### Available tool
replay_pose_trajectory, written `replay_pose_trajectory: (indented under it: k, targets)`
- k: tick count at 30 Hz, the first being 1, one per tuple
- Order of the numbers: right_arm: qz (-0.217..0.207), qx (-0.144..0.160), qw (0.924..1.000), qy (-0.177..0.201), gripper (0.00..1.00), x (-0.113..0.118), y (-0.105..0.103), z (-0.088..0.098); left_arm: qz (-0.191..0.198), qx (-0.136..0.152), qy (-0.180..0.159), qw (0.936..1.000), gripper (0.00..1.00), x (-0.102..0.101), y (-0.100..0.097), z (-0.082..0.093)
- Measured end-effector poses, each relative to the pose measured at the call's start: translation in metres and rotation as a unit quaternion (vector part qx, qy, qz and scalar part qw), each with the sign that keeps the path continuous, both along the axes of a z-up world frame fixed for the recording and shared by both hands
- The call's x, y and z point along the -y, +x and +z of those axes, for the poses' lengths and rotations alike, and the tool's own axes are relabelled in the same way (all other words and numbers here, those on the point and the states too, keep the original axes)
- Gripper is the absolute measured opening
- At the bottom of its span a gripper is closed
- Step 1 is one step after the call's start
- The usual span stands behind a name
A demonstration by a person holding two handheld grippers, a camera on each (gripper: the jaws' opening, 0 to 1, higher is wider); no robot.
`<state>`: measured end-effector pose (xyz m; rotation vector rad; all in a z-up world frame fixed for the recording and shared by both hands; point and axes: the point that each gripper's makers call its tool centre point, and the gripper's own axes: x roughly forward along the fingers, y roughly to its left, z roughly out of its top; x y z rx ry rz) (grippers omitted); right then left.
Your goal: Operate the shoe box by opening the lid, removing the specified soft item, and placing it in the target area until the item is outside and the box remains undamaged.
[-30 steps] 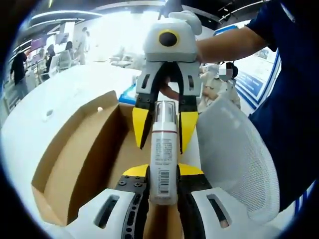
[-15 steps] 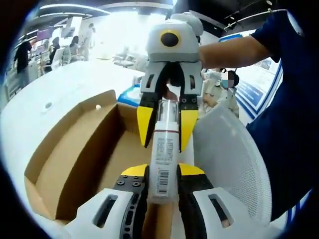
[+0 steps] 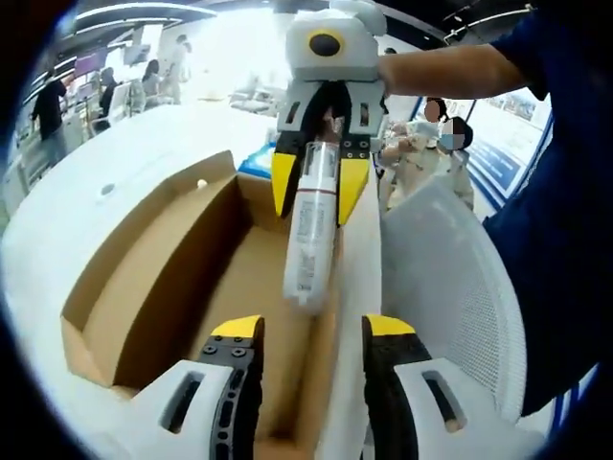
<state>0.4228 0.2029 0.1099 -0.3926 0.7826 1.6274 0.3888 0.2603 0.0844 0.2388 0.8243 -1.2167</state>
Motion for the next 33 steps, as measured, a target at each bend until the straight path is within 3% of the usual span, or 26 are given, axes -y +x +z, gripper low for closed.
replay_pose_trajectory:
  k: [11,12,14,15,17,19,20,22,23,25,29,31,32,33]
  targets:
    - [-0.007,0.049,0.9973,-0.054,0.22,0.039,0.029,0.020,0.093,0.024,0.022,0.9952,0.39,-0.065,-0.005,0.013]
    - [-0.011,0.053,0.9969,-0.057,0.22,0.042,0.031,0.021,0.121,0.028,0.037,0.9916,0.37,-0.077,-0.001,0.011]
    - [-0.016,0.058,0.9962,-0.063,0.22,0.049,0.036,0.022,0.134,0.030,0.049,0.9893,0.27,-0.087,-0.001,0.009]
    - [-0.019,0.062,0.9958,-0.065,0.22,0.050,0.037,0.023,0.167,0.020,0.073,0.9831,0.23,-0.102,0.000,0.004]
    - [-0.023,0.064,0.9955,-0.066,0.22,0.054,0.038,0.025,0.185,0.007,0.063,0.9808,0.22,-0.104,-0.001,0.002]
    - [-0.030,0.066,0.9951,-0.068,0.22,0.057,0.039,0.027,0.209,-0.024,0.071,0.9750,0.22,-0.109,-0.006,-0.005]
    - [-0.032,0.066,0.9949,-0.069,0.22,0.059,0.040,0.027,0.206,-0.020,0.082,0.9750,0.21,-0.110,-0.006,-0.009]
    - [-0.036,0.070,0.9942,-0.074,0.22,0.062,0.042,0.026,0.214,-0.060,0.092,0.9707,0.17,-0.109,-0.016,-0.017]
    - [-0.038,0.070,0.9940,-0.075,0.22,0.064,0.044,0.026,0.229,-0.074,0.102,0.9653,0.14,-0.110,-0.016,-0.023]
    - [-0.042,0.073,0.9935,-0.076,0.22,0.067,0.046,0.027,0.224,-0.074,0.100,0.9666,0.10,-0.106,-0.017,-0.026]
    - [-0.047,0.074,0.9930,-0.079,0.22,0.071,0.048,0.029,0.253,-0.112,0.076,0.9578,0.15,-0.095,-0.017,-0.028]
    - [-0.050,0.079,0.9923,-0.083,0.22,0.075,0.052,0.029,0.249,-0.111,0.092,0.9576,0.15,-0.098,-0.015,-0.034]
    - [-0.052,0.079,0.9920,-0.084,0.22,0.077,0.053,0.031,0.240,-0.105,0.122,0.9574,0.14,-0.105,-0.017,-0.041]
    - [-0.054,0.081,0.9917,-0.085,0.22,0.079,0.055,0.031,0.244,-0.113,0.118,0.9560,0.13,-0.103,-0.017,-0.043]
